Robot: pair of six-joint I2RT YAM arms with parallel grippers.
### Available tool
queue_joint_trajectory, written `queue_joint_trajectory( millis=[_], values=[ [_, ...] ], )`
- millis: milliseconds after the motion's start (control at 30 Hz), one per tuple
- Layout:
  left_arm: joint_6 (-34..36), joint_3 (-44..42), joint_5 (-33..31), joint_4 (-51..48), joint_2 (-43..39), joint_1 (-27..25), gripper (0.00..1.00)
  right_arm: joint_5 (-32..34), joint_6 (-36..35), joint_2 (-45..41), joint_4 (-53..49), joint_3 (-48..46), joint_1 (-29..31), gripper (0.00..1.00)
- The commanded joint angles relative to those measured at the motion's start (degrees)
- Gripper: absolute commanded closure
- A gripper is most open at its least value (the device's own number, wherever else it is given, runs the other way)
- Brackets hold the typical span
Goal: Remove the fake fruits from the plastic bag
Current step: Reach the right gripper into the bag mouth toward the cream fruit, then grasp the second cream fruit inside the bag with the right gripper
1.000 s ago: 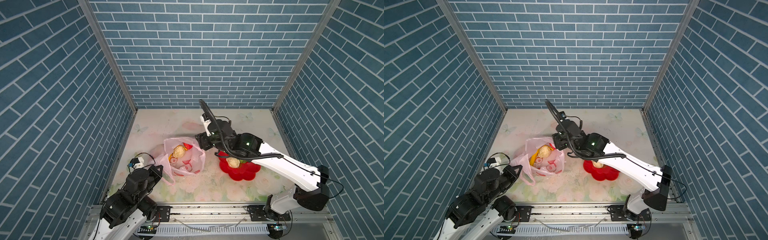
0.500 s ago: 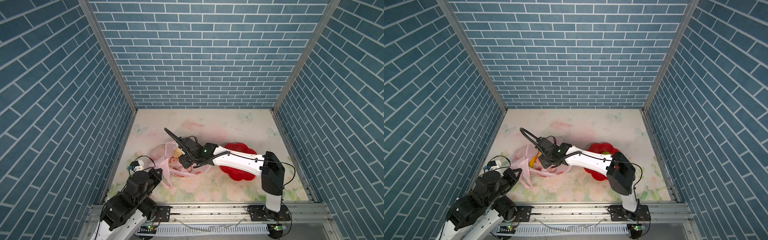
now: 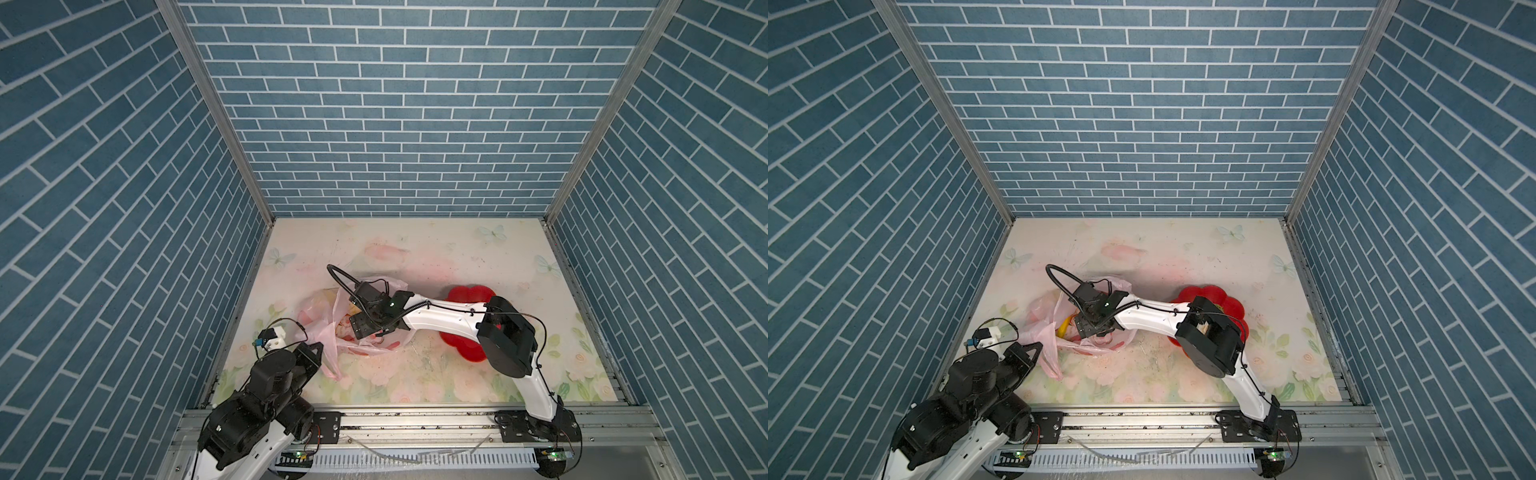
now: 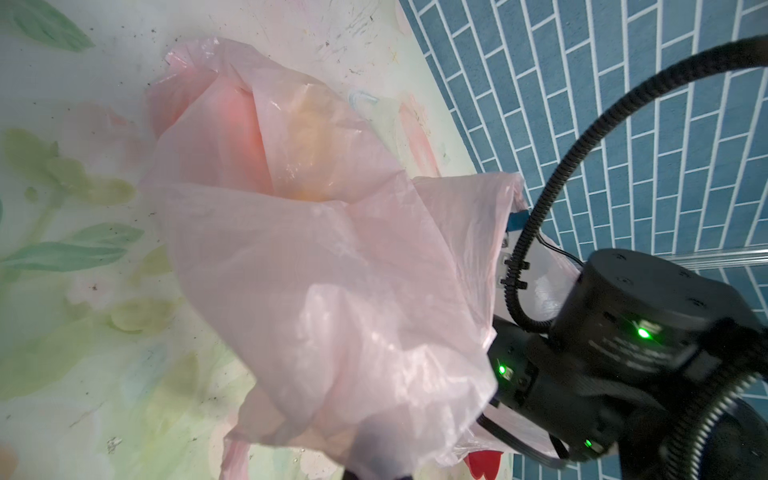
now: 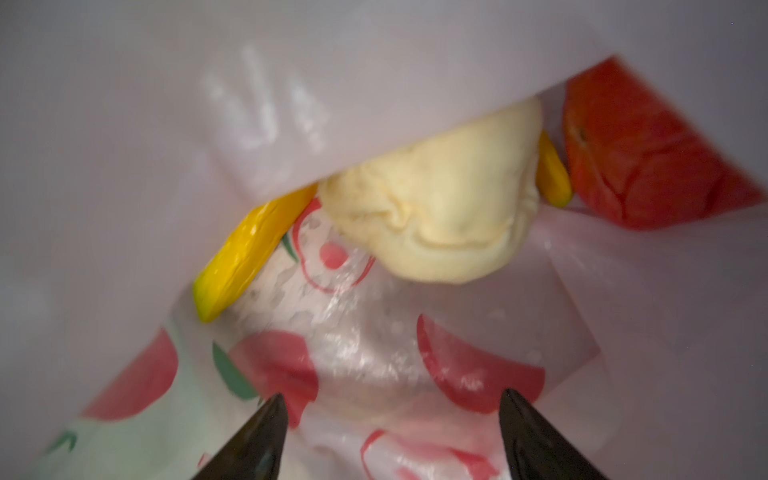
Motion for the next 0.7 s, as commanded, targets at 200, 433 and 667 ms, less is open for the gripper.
queue_joint_trajectory(
  millis=[200, 433, 667],
  values=[
    [0.2, -2.3, 3.7, -6.4, -4.9, 0.4, 1.00, 3.0, 13.5, 4.3, 7.4, 4.9, -3.4, 0.16],
    [1.2, -4.8, 6.3, -2.4, -5.1, 0.3, 1.00, 2.6, 16.7, 6.4, 13.4, 4.7, -4.6, 0.14],
    [1.0, -6.4, 7.8, -0.6, -5.1, 0.3, 1.00, 1.2, 17.1, 7.5, 19.2, 4.5, -5.0, 0.14]
  ],
)
